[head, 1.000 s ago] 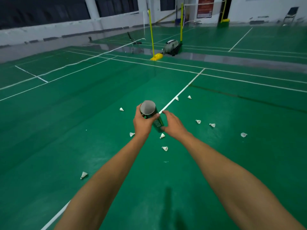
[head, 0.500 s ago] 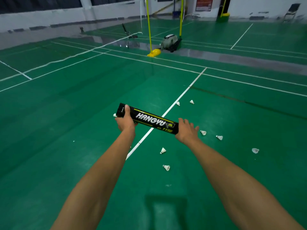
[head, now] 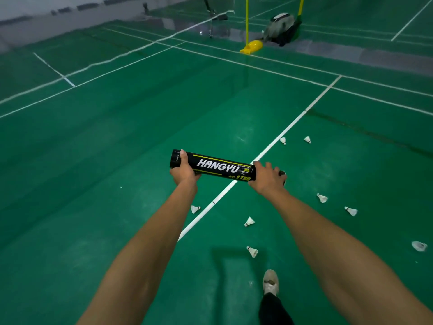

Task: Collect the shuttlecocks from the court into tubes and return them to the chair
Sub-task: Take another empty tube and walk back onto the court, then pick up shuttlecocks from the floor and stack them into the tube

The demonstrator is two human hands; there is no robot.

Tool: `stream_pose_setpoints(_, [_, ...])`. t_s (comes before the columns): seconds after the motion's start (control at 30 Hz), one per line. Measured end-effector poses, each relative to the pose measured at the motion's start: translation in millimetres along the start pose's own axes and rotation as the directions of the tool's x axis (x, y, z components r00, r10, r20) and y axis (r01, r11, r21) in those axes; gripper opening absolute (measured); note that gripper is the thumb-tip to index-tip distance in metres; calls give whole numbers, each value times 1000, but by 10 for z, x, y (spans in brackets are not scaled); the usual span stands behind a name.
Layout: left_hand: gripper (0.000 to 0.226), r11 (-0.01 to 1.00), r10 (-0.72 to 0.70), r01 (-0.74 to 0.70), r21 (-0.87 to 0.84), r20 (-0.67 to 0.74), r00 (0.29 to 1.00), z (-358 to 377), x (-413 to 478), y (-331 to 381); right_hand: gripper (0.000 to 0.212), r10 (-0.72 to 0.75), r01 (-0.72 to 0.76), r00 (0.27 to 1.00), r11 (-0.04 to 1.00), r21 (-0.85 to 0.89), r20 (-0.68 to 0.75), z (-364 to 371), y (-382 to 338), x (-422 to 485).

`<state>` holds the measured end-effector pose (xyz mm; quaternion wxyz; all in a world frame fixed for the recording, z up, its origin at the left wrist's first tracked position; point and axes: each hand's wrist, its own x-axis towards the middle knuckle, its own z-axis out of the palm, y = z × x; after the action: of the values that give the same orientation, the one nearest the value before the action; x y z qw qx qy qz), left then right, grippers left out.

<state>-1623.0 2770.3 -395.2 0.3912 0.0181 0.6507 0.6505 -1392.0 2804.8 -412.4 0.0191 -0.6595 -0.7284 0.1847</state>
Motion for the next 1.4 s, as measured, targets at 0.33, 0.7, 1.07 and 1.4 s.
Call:
stream_pose_setpoints(0.33, [57, 996, -63, 54, -75, -122, 991, 1047, 993, -150, 63, -299, 309, 950, 938, -155, 88, 10, -271, 1787])
stream_pose_setpoints(0.7, [54, 995, 17, -7, 100, -99, 995, 1106, 2061, -629, 59, -359, 386, 901, 920, -69, 243, 825, -895, 2542])
stream_pose_setpoints(1.07, [71, 549, 306, -475, 688, 364, 880, 854, 3152, -1534, 24, -274, 218, 961, 850, 479, 48, 1967, -1278, 3263])
stream_pose_setpoints(1.4, [72, -62, 413, -447, 893, 430, 803, 761, 4446, -3228, 47, -165, -182, 888, 731, 657, 430, 4103, -762, 4170])
